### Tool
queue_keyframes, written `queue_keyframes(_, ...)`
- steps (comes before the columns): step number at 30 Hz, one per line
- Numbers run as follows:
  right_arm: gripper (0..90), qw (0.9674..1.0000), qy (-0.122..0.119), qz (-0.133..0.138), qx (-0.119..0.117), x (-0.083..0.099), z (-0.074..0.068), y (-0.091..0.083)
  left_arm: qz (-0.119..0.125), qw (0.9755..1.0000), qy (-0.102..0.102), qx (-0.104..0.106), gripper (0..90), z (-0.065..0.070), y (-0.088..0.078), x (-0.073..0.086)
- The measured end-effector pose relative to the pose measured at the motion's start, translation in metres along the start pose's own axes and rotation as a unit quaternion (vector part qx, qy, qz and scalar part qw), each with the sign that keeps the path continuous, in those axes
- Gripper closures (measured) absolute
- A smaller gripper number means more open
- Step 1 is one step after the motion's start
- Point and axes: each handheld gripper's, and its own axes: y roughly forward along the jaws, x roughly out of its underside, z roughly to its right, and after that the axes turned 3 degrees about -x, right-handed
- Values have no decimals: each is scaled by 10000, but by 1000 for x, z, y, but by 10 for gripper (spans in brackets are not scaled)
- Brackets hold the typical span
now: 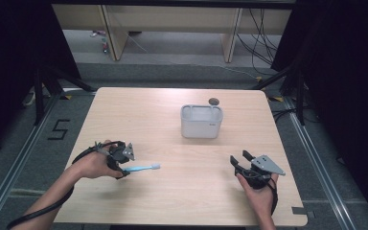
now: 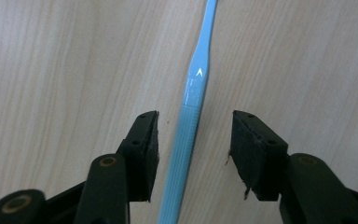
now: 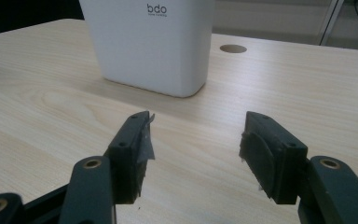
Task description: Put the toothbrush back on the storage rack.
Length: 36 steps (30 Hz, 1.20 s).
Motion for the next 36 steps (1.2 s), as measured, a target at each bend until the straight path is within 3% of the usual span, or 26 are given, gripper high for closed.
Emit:
queue_keyframes(4,428,10000,14,-17,-21,0,0,0,-271,9994,176,158,536,-4,2,-4)
queue_keyframes(7,427,9997,199,-125,-25,0,-4,-1,-434,9983,314,219,550,-6,7,-7)
queue_keyframes(12,427,10000,21,-36,-38,0,-1,0,-641,9963,476,303,577,-8,15,-12)
queue_keyframes(15,425,9998,170,-114,-48,0,-4,0,-746,9948,576,378,596,-11,18,-18)
queue_keyframes(16,425,10000,-22,-56,16,0,-2,0,-746,9948,576,378,602,-11,18,-18)
queue_keyframes(20,424,9999,12,-126,-29,-1,-2,-1,-856,9923,759,473,633,-13,21,-23)
queue_keyframes(22,423,9998,136,-98,-50,0,-4,0,-961,9908,781,543,651,-13,22,-24)
queue_keyframes(23,423,10000,6,-77,-15,-1,-2,0,-965,9907,783,560,655,-13,23,-25)
queue_keyframes(28,423,9999,58,-83,-44,-1,-2,0,-1047,9893,848,553,670,-14,26,-26)
queue_keyframes(31,423,10000,-57,-51,-6,-1,-1,0,-1104,9883,874,593,678,-16,28,-25)
queue_keyframes(36,423,9999,65,-117,-52,-1,-2,0,-1118,9878,892,611,694,-17,30,-23)
